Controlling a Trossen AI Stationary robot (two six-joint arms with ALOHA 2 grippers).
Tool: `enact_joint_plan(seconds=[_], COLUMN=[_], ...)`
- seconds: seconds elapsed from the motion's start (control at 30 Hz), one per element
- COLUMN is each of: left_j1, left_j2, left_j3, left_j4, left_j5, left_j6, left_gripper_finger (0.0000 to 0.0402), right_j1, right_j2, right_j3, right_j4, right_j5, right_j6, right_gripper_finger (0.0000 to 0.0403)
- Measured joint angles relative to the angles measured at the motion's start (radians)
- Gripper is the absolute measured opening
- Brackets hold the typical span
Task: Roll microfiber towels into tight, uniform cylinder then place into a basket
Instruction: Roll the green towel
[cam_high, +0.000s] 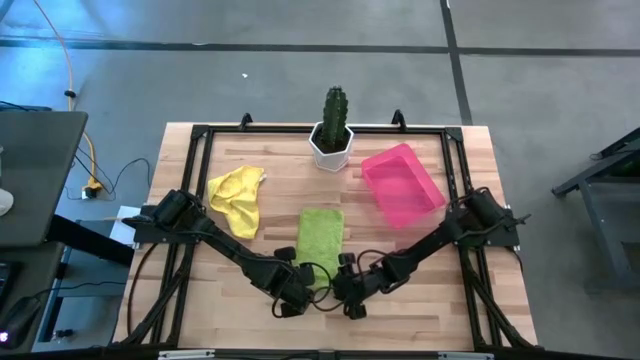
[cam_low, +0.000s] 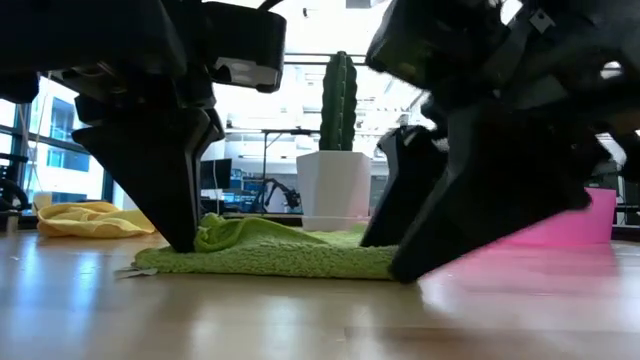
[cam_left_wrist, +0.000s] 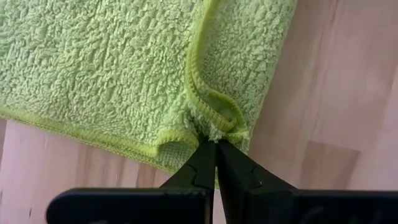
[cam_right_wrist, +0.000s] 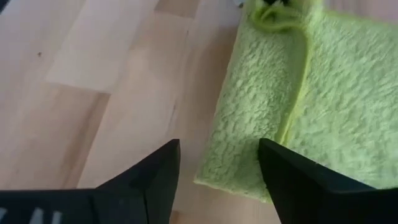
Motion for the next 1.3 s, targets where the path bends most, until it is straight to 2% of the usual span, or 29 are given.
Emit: enact_joint_plan(seconds=[0.23,0.43,0.6,0.67,0.9,1.03,1.17,1.3], left_j1=[-0.001,-0.001,-0.001,0.0,-0.036,-0.08,-0.096,-0.073], left_j2=[0.0,0.0,0.0,0.0,-0.001,-0.009,-0.005,-0.002], left_j3=[0.0,0.0,0.003,0.02,0.15,0.173,0.173,0.173], left_j4=[0.0,-0.021,-0.131,-0.224,-0.405,-0.244,-0.138,-0.081], left_j5=[0.011,0.039,0.045,0.049,0.043,-0.004,0.078,0.081], left_j6=[-0.019,0.12,0.159,0.168,0.212,0.242,0.354,0.371], left_gripper_finger=[0.0008,0.005,0.0087,0.0097,0.0096,0.0089,0.0089,0.0094], right_j1=[0.001,-0.003,-0.004,-0.005,-0.005,-0.004,-0.004,-0.004], right_j2=[0.024,0.026,0.027,0.028,0.029,0.029,0.029,0.03], right_j3=[0.002,0.002,0.002,0.002,0.001,0.001,0.0,-0.001], right_j4=[0.003,0.002,0.002,0.0,-0.004,0.0,0.009,0.022], right_j5=[0.007,0.004,0.002,0.001,0.001,0.003,0.004,0.004], right_j6=[0.018,0.02,0.02,0.02,0.02,0.02,0.02,0.02], right_gripper_finger=[0.0199,0.0183,0.0177,0.0177,0.0177,0.0177,0.0177,0.0177])
